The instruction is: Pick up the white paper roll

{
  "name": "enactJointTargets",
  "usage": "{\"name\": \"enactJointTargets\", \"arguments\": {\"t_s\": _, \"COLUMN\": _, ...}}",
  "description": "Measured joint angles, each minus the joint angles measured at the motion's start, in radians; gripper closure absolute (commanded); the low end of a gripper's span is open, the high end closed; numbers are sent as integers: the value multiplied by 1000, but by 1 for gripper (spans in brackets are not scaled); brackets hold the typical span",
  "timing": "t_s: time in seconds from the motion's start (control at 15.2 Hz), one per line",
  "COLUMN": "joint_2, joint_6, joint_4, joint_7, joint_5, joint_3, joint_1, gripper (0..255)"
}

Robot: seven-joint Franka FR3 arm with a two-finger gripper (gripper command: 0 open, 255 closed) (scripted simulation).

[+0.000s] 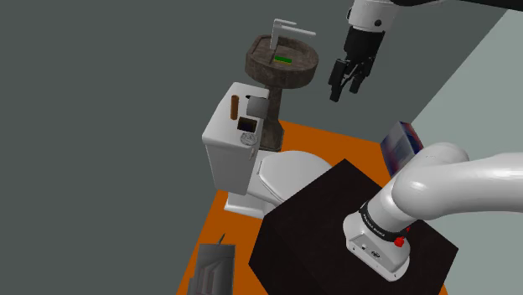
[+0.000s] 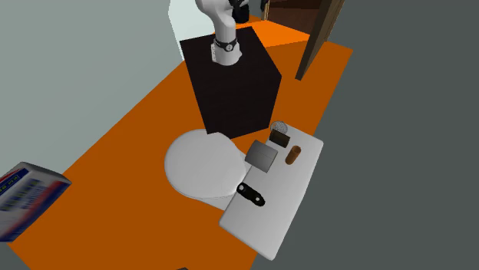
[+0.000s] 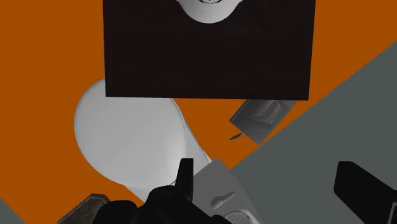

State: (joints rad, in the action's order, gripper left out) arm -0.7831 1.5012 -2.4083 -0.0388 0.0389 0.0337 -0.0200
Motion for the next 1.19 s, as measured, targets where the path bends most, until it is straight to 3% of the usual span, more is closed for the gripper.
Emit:
{"name": "enactJointTargets", "arguments": {"t_s": 0.13, "joint_2": -14, "joint_6": 24, "joint_4": -24, "joint_7": 12, "joint_5": -4, "joint_3": -5, "joint_1": -1, "gripper": 0}}
{"name": "enactJointTargets", "arguments": {"t_s": 0.4, "joint_2": -116, "joint_6": 213, "joint_4": -204, "joint_7": 104, "joint_5": -35, "joint_3": -51, "joint_1": -7, "gripper": 0}}
{"name": "enactJointTargets", "arguments": {"t_s": 0.79, "joint_2": -189, "joint_6": 600, "joint_4": -472, "joint_7": 290, "joint_5": -104, "joint_3": -178, "joint_1": 7, "gripper": 0}}
{"name": "enactJointTargets", "arguments": {"t_s": 1.19, "joint_2": -56, "joint_6": 1038, "joint_4": -605, "joint_7": 485, "joint_5": -142, "joint_3": -341, "joint_1": -19, "gripper": 0}}
